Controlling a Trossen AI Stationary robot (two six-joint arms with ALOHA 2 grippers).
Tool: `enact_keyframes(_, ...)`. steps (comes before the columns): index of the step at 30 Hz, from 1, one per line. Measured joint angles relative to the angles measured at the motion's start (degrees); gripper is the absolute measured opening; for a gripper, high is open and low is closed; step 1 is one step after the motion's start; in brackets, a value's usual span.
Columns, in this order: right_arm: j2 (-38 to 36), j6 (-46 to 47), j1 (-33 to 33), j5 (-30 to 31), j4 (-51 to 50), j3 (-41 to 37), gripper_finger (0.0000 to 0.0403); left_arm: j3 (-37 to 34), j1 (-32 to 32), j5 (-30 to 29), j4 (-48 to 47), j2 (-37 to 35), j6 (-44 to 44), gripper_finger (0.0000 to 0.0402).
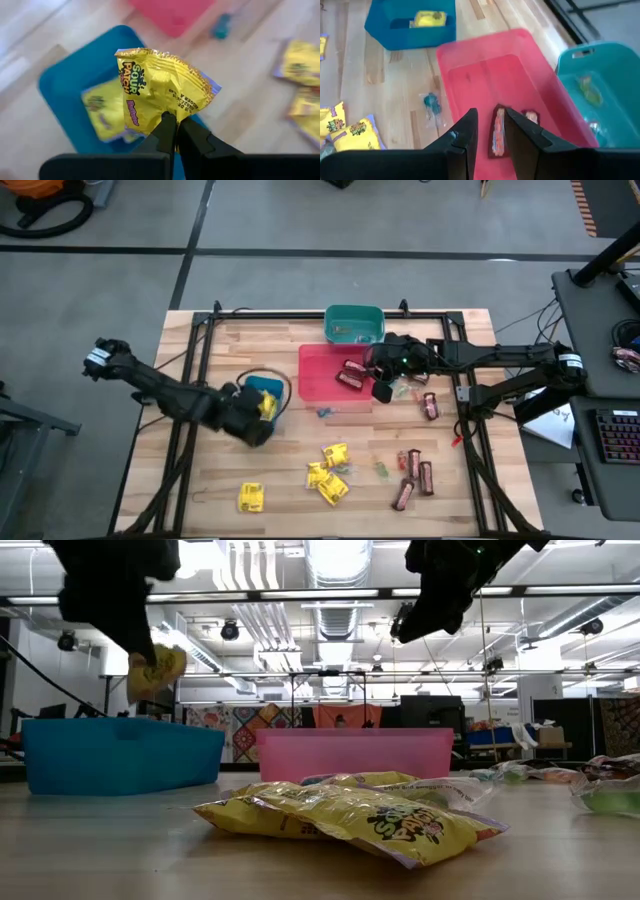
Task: Sort candy
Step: Put the yellow candy into the blue bin
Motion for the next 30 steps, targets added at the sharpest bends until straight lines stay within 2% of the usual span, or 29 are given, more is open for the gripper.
enact_keyframes(7, -0.1, 7.2, 0.0, 0.0, -9.9, 0.0, 0.0086, 0.0, 7.0, 2.2, -4.0, 1.9, 4.7, 0.0000)
enact_keyframes(11, -0.1, 11.3, 0.2, 0.0, -14.1, 0.0, 0.0086, 0.0, 8.0, 3.7, -4.3, 3.2, 5.1, 0.0000)
enact_keyframes(18, -0.1, 13.0, 0.7, 0.0, -14.7, 0.0, 0.0086, 0.0, 8.0, 3.6, -4.3, 6.4, 4.6, 0.0003)
enact_keyframes(23, -0.1, 15.1, 0.7, 0.0, -14.8, 0.0, 0.0086, 0.0, 8.0, 3.5, -4.3, 8.1, 4.7, 0.0027)
enact_keyframes(30, -0.1, 18.4, 0.6, -0.1, -16.2, 0.0, 0.0086, 0.0, 7.9, 3.7, -4.4, 8.5, 6.4, 0.0083)
